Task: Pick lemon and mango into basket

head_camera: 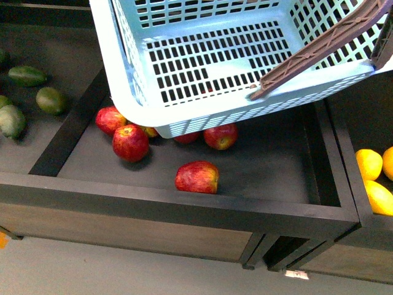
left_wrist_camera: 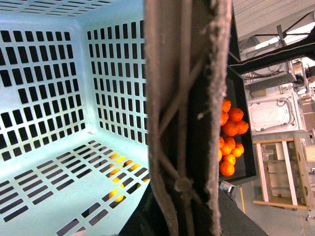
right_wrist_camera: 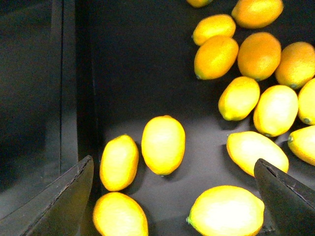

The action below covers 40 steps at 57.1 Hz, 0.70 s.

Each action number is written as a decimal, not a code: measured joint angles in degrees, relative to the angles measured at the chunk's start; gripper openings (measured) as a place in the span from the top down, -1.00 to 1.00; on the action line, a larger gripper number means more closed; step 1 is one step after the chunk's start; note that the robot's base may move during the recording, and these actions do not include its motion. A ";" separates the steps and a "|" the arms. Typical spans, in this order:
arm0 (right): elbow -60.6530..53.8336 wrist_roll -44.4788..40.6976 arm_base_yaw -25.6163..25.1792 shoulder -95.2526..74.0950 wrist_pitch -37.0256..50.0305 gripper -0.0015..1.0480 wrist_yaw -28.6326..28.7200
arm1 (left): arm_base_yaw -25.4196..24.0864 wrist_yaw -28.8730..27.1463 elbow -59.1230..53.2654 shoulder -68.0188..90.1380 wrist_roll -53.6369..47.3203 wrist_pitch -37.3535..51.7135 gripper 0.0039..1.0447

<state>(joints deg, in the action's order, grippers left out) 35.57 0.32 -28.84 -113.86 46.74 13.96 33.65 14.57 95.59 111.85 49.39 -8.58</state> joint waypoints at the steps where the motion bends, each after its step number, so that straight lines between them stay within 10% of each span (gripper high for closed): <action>1: 0.52 -0.24 0.09 -0.59 -0.37 -0.83 0.02 | -0.02 -0.09 0.00 0.00 -0.02 0.00 0.89; 40: 28.83 -6.45 7.85 -26.38 -15.52 -0.83 -6.25 | 0.00 -0.24 0.00 0.00 -0.07 0.00 0.89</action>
<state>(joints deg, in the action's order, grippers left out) 64.40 -6.13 -20.99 -140.25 31.22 7.70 33.65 14.33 95.59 111.85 49.32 -8.58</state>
